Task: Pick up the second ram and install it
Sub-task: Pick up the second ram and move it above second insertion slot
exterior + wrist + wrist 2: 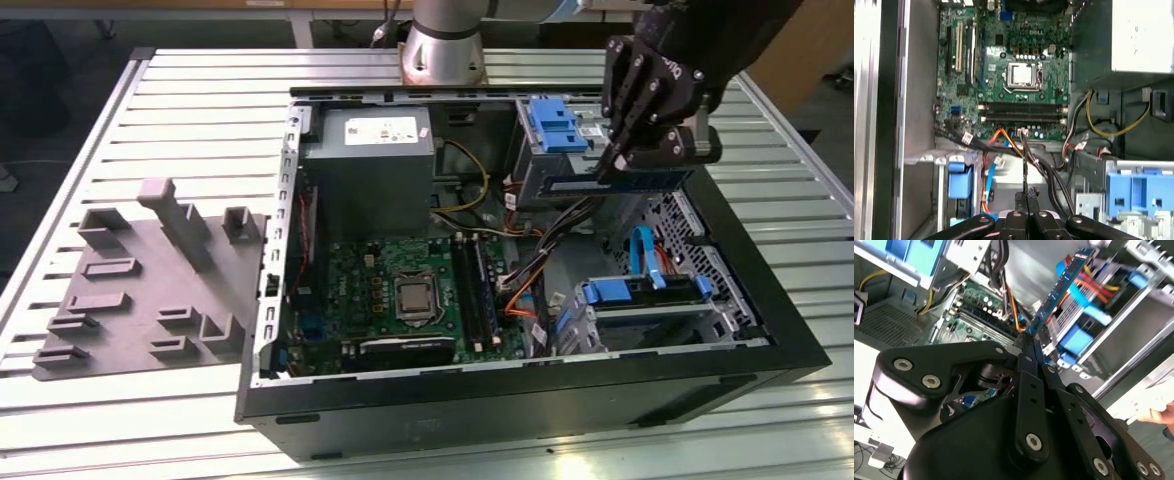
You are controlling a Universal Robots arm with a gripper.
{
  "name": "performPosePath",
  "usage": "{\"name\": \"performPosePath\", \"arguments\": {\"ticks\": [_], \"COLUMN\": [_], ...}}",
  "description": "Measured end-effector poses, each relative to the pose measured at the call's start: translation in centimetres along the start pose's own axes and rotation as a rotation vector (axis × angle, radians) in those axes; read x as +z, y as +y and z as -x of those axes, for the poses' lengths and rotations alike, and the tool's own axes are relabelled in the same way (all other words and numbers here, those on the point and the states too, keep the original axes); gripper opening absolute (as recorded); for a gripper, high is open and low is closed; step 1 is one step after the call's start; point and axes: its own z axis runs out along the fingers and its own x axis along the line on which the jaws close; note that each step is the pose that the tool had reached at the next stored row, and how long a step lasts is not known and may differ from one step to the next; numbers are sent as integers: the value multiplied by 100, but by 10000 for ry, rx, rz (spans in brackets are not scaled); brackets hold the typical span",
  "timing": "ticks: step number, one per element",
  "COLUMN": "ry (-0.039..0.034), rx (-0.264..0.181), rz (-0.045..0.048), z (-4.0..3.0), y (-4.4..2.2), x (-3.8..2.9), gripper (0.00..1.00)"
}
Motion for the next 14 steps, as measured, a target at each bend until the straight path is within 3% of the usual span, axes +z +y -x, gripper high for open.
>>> {"name": "performPosePath", "arguments": {"ticks": [14], "ry": [-1], "rx": [-1], "rz": [0], "z": [6], "y": [362], "x": [20], "gripper": [11]}}
